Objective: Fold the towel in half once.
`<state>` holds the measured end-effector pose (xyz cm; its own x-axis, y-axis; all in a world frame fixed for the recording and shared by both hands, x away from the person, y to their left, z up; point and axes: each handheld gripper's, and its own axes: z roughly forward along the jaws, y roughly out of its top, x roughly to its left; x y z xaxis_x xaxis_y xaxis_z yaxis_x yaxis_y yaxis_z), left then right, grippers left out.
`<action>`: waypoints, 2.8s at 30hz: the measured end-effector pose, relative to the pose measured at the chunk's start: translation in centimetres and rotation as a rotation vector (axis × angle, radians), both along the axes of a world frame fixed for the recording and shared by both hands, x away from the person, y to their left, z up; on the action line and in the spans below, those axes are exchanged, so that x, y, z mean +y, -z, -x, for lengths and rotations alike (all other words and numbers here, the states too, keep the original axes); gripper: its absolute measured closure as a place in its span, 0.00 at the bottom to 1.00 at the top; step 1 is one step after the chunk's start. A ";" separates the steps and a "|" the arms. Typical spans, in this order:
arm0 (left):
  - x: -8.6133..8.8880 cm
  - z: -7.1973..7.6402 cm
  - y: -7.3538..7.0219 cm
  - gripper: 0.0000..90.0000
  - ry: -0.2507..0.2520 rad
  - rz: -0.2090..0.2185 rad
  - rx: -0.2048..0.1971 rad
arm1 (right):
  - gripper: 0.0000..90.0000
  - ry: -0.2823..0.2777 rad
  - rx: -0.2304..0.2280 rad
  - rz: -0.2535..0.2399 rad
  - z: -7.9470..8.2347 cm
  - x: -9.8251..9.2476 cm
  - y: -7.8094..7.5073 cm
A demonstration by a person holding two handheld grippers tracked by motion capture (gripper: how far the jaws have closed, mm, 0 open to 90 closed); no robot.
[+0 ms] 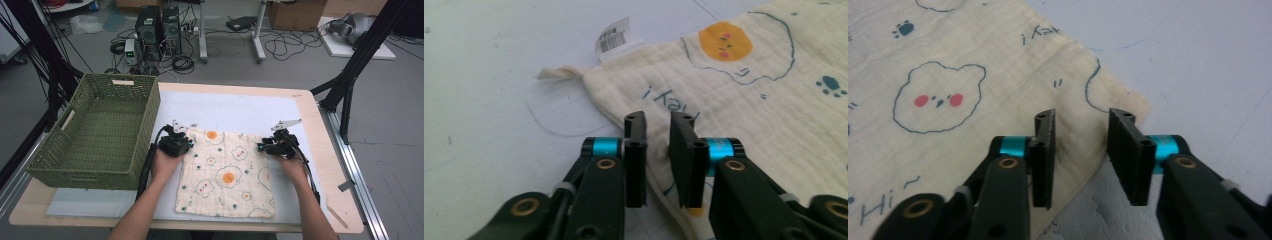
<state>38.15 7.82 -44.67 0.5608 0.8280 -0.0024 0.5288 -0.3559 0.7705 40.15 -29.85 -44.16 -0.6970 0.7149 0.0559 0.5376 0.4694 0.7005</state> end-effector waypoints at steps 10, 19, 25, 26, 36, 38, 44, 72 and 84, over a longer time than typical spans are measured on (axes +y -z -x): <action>0.8 0.1 -1.1 0.97 -0.051 0.072 -0.057 | 0.96 -0.021 -0.014 -0.033 0.0 -0.2 -0.8; 1.4 0.0 -3.4 0.97 -0.063 0.147 -0.128 | 0.95 0.003 -0.082 -0.178 -0.1 -1.7 -4.6; 1.4 1.9 -4.3 0.97 -0.012 0.145 -0.172 | 0.95 -0.048 -0.043 -0.191 1.7 -2.1 -4.4; 1.5 2.3 -4.4 0.97 -0.003 0.138 -0.176 | 0.95 -0.056 -0.056 -0.196 2.3 -2.1 -4.5; 2.6 7.4 -3.0 0.96 0.070 0.150 -0.172 | 0.95 -0.146 -0.052 -0.211 7.7 -2.3 -3.9; 2.8 8.2 -2.5 0.96 0.083 0.141 -0.157 | 0.95 -0.161 -0.044 -0.208 8.7 -2.3 -3.5; 3.3 10.0 -1.1 0.92 0.144 0.113 -0.063 | 0.91 -0.201 0.030 -0.167 11.0 -1.9 -1.1; 1.0 5.4 -0.7 0.87 0.167 0.065 0.066 | 0.83 -0.242 0.099 -0.162 7.8 0.5 -0.4; 1.8 6.6 -2.3 0.99 0.171 0.117 -0.006 | 0.94 -0.252 0.044 -0.201 8.5 -0.2 -1.6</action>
<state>31.51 9.58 -42.41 0.6933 0.7151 -0.0887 0.4633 -0.3480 0.8150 31.64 -30.01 -42.59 -0.8444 0.4920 0.2119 0.4537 0.4463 0.7714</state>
